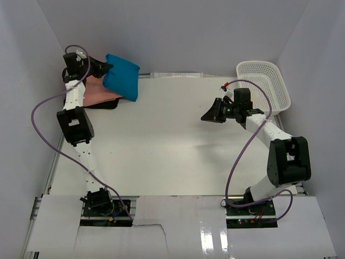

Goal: Fold and stack the t-shirts
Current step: Put the neatly folded tshirt into the corner of the board with the left arm

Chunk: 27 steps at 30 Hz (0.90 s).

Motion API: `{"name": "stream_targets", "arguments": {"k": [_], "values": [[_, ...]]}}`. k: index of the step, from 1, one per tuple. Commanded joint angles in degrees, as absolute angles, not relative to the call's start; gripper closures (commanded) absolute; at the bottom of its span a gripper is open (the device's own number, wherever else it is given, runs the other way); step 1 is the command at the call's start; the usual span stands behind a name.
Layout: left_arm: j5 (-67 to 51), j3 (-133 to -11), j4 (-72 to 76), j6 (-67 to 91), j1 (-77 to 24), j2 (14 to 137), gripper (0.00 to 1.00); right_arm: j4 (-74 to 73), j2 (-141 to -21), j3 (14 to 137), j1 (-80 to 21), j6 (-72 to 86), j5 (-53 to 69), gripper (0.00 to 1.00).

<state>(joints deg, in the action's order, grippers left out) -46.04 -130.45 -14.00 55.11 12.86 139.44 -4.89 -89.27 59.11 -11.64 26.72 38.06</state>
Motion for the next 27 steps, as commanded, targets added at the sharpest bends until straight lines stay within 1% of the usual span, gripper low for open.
{"name": "stream_targets", "arguments": {"k": [1,10,15,18,22,27], "values": [[-47.2,-132.5,-11.3,58.4,17.2,136.0,1.00,-3.4,-87.9,59.2,-11.5,25.9,39.6,0.87],[-49.8,-127.8,-7.3,61.5,25.7,134.3,1.00,-3.1,-88.5,58.7,-12.1,26.1,40.0,0.87],[-50.1,-127.6,-6.3,61.4,27.2,135.3,1.00,-3.3,-89.2,59.1,-12.5,25.9,40.2,0.87],[-49.8,-128.0,-7.7,60.1,27.7,136.7,1.00,-3.3,-89.3,59.0,-12.7,25.9,40.3,0.87],[-47.0,-131.2,-13.8,55.2,27.9,137.9,1.00,-3.7,-89.2,58.8,-12.7,25.6,40.2,0.87],[-43.6,-133.1,-16.5,52.3,28.0,138.2,1.00,-4.6,-89.1,59.2,-12.8,25.1,40.3,0.87]]}}
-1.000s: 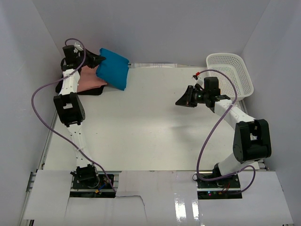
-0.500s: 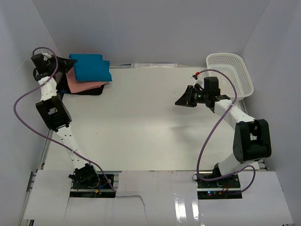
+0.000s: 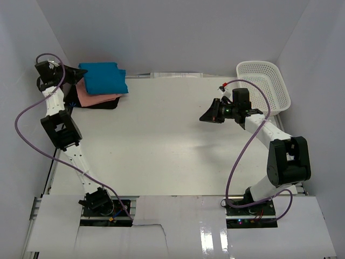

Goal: Fold and stack the t-shirts
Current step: Put the neatly folded tshirt into the corner of the board with the left arm

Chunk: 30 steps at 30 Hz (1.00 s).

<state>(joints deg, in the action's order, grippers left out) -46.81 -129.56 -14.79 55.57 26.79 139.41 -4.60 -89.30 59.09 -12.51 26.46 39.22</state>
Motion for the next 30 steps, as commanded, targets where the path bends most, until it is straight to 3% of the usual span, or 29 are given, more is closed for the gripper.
{"name": "stream_targets", "arguments": {"k": [1,30], "values": [[-42.9,-134.5,-18.0,51.0,28.1,138.3,1.00,-4.7,-89.1,59.2,-12.8,25.0,40.3,0.87],[-26.2,-139.9,-29.9,42.2,29.1,135.4,1.00,-4.3,-89.9,57.4,-13.0,24.1,41.8,0.87]]}}
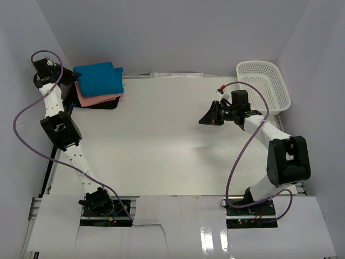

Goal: Fold and stack the t-shirts
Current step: Put the neatly folded tshirt into the corner of the board with the left arm

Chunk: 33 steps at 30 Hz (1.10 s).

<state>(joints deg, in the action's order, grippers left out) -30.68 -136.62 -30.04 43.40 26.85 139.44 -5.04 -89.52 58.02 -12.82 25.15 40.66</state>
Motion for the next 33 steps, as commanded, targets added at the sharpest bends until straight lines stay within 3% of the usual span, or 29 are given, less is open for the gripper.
{"name": "stream_targets", "arguments": {"k": [1,8,14,15,18,27,33], "values": [[-25.9,-140.3,-30.1,42.1,29.1,135.3,1.00,-4.2,-89.8,57.2,-13.0,24.0,41.8,0.87],[-24.1,-140.4,-30.9,41.6,29.1,134.2,0.99,-3.4,-89.9,56.4,-13.0,24.3,42.3,0.87],[-22.3,-141.2,-32.9,40.9,29.1,134.1,0.59,-3.6,-89.9,56.3,-13.0,24.3,42.4,0.86],[-22.0,-141.3,-33.1,40.9,29.1,133.8,0.45,-3.6,-89.9,56.3,-13.0,24.2,42.5,0.87],[-21.0,-141.7,-33.7,40.9,29.1,133.1,0.31,-3.4,-89.7,56.0,-13.0,24.3,42.5,0.86],[-14.7,-140.1,-36.2,35.7,25.4,128.7,0.25,-2.7,-89.9,55.5,-13.1,24.5,43.0,0.86],[-5.5,-121.1,-33.4,31.8,16.2,114.7,0.25,-1.1,-90.4,55.2,-13.5,25.6,43.5,0.86]]}}
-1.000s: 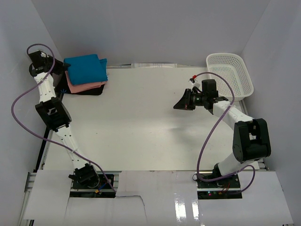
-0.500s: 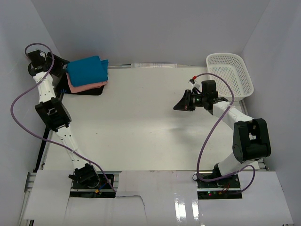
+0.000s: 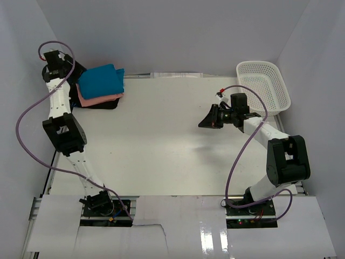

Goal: Fold and stack the t-shirts
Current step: Put the neatly folded tshirt into the corner of the board with the left arm

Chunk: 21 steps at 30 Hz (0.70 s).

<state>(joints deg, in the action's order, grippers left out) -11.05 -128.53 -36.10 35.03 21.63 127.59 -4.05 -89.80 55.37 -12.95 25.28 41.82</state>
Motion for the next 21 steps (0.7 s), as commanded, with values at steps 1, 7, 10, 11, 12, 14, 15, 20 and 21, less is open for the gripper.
{"name": "stream_targets", "arguments": {"k": [1,7,10,11,12,14,15,20,21], "values": [[-5.1,-118.1,-32.8,32.0,15.6,114.7,0.25,-1.1,-90.4,55.1,-13.6,25.6,43.6,0.86],[3.5,-98.4,-30.6,30.4,8.8,98.9,0.16,-2.8,-87.0,55.5,-14.5,24.0,41.6,0.80],[10.3,-90.9,-30.6,28.1,4.4,92.4,0.09,-4.9,-85.0,55.7,-14.6,22.4,41.0,0.74],[10.5,-89.1,-30.6,27.2,3.6,90.8,0.09,-5.5,-84.5,55.8,-14.6,22.2,40.6,0.70],[11.2,-85.5,-30.5,26.9,2.6,87.7,0.09,-6.5,-83.9,55.9,-14.6,21.9,40.4,0.69],[11.7,-79.9,-30.5,26.4,1.0,84.6,0.08,-7.1,-81.8,55.5,-14.7,21.3,40.0,0.65],[11.8,-78.1,-30.3,26.1,-1.0,81.3,0.08,-7.6,-81.0,55.3,-14.8,21.0,39.5,0.64],[9.3,-68.3,-29.3,24.4,-3.6,70.9,0.08,-10.0,-73.6,52.9,-15.5,17.5,32.9,0.47],[9.0,-65.6,-28.8,23.9,-4.3,67.2,0.07,-10.4,-72.3,52.5,-15.6,16.9,31.7,0.40]]}}
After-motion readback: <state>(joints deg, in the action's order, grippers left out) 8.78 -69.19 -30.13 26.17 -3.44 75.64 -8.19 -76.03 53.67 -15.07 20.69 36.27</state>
